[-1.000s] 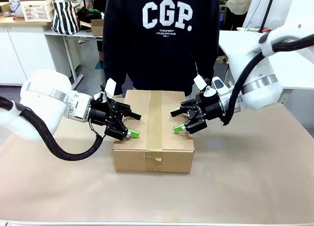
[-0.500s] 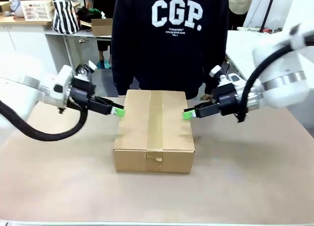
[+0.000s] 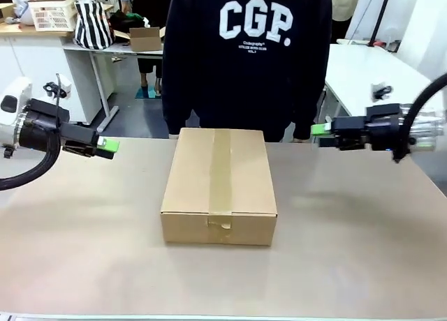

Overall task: Pack the gift set into the box.
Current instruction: Press and hold the closed box until the human finishes sealing it.

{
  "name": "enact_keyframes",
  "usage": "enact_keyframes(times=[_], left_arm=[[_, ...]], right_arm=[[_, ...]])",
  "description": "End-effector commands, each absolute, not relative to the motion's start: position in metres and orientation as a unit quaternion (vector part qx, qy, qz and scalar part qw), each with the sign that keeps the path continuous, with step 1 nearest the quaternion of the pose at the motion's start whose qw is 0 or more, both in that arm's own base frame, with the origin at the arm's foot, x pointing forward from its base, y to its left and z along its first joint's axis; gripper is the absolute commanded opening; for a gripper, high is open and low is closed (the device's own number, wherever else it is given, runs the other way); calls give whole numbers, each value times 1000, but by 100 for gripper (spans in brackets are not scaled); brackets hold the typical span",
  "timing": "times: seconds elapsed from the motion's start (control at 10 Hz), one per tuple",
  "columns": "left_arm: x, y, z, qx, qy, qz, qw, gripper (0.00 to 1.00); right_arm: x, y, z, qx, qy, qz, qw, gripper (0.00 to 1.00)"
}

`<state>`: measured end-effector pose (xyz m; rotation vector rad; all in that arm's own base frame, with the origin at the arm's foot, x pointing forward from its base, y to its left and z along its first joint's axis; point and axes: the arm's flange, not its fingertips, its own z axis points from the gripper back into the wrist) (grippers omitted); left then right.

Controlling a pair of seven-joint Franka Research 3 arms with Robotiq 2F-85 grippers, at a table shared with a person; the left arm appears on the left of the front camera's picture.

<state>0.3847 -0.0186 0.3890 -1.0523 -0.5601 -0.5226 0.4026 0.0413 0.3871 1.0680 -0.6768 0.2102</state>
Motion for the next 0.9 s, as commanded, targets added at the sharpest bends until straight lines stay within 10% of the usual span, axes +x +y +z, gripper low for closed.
enact_keyframes(times=[0.0, 0.8], left_arm=[[384, -34, 392, -469, -249, -267, 804, 100], [384, -34, 392, -469, -249, -267, 804, 100]], right_arm=[[398, 61, 388, 503, -291, 133, 803, 100], [398, 61, 388, 503, -291, 133, 803, 100]])
